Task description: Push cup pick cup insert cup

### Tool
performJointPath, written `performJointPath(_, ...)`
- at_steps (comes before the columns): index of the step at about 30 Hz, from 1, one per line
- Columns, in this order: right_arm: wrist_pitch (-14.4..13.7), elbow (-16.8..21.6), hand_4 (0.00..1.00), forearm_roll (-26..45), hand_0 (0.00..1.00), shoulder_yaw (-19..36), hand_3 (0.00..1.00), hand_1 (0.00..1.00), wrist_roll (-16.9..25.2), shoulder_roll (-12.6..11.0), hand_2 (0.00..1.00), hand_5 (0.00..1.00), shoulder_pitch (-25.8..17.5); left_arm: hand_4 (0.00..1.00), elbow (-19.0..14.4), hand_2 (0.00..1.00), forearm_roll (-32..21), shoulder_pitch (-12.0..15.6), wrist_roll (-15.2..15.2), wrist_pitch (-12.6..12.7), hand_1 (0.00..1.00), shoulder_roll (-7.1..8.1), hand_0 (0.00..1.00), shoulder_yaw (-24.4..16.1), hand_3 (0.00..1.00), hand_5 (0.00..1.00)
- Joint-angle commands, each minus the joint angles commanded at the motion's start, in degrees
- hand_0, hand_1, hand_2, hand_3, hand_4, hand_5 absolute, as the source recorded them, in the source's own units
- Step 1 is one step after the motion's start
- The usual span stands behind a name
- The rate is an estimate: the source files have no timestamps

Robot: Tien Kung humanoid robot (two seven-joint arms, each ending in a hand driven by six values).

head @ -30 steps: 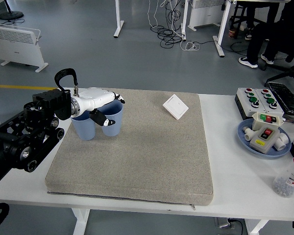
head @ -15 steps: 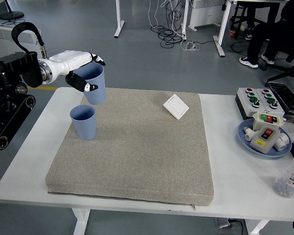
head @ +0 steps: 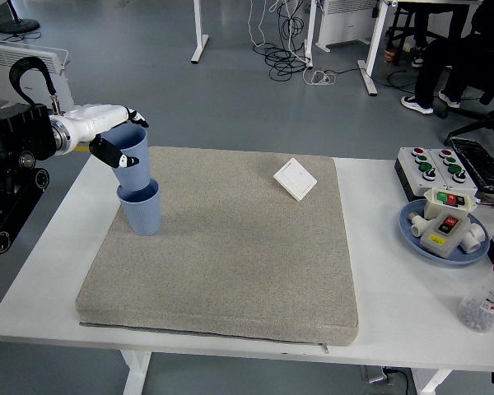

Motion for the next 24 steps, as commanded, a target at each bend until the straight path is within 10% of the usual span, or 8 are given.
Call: performJointPath(24, 0.0, 0.0, 0.132, 0.0, 0.774, -0.1, 0.567, 0.677, 0.0, 0.1, 0.675, 0.474, -0.1, 0.487, 1.8, 0.468, -0.8, 1.0, -1.2, 1.0, 0.479, -1.28, 0.494, 1.6, 0.457, 0.002)
